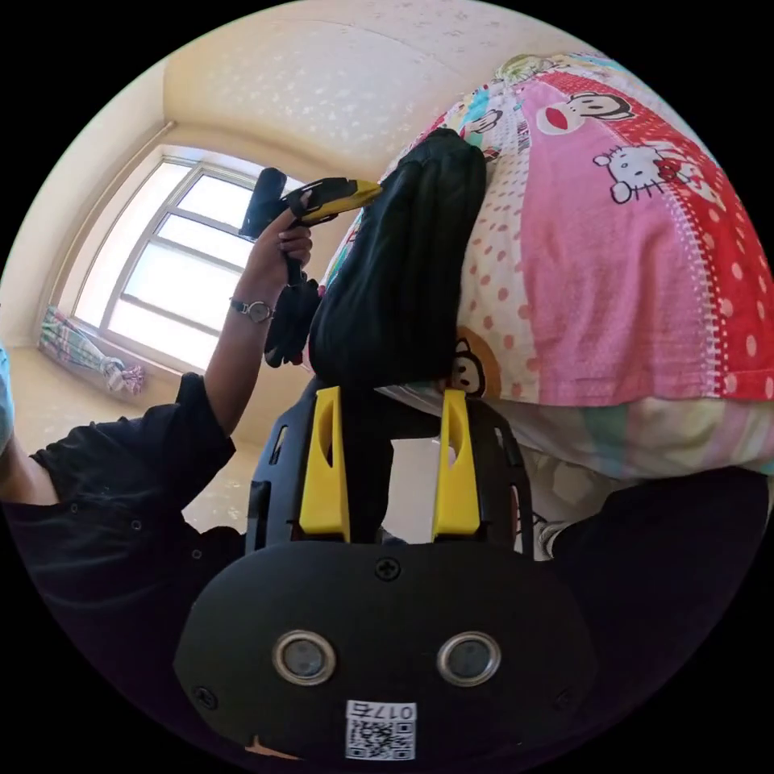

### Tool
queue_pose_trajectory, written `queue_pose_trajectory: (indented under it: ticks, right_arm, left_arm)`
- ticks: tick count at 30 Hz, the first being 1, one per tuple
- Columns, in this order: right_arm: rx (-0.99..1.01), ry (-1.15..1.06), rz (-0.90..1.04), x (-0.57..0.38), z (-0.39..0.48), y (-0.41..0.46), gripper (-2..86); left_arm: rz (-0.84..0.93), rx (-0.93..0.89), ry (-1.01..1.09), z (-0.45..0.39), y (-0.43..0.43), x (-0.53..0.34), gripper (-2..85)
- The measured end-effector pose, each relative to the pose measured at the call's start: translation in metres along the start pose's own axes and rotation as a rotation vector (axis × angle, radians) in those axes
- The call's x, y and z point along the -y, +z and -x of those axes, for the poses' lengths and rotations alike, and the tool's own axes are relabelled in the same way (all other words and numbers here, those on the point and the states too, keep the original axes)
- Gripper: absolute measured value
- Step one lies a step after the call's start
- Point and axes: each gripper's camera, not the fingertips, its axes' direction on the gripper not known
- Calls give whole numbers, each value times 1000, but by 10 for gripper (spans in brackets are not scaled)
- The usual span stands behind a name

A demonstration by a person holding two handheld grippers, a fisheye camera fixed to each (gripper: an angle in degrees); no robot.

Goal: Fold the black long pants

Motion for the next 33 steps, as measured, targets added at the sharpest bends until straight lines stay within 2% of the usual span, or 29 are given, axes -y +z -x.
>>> queue_pose_trajectory:
  ticks: [4, 7, 9, 12, 15, 19, 20, 23, 27, 30, 33]
  right_arm:
    - [137, 30, -12, 19, -4, 9, 175]
    - [205, 141, -38, 27, -17, 13, 155]
    - [320, 249, -68, 24, -38, 18, 116]
    - [512, 148, -25, 22, -47, 16, 83]
    - [432, -4, -77, 18, -23, -23, 71]
    - [396, -175, -23, 12, 13, -60, 67]
    - [412, -213, -29, 5, 23, -73, 67]
    - [520, -296, -110, -19, 44, -105, 70]
    - [602, -526, -234, -47, 80, -145, 75]
    - [709, -557, -274, -33, 81, -150, 77]
    - [716, -535, -277, 7, 78, -143, 79]
  left_arm:
    - [-33, -31, 51, -11, -3, -3, 40]
    - [-17, 64, 65, -15, -16, -2, 43]
    - [-23, 115, 59, -11, -28, 2, 44]
    - [-13, 151, 39, -4, -42, 13, 41]
    - [-54, 167, 50, 0, -57, 23, 11]
    - [-28, 232, 34, 18, -48, 32, -7]
    - [17, 217, 29, 26, -33, 31, -9]
    - [176, 19, 100, 32, 21, 10, -10]
    - [125, -224, 254, 1, 39, -58, -10]
    - [132, -350, 279, -13, 44, -95, -10]
    - [95, -417, 239, -7, 40, -111, -10]
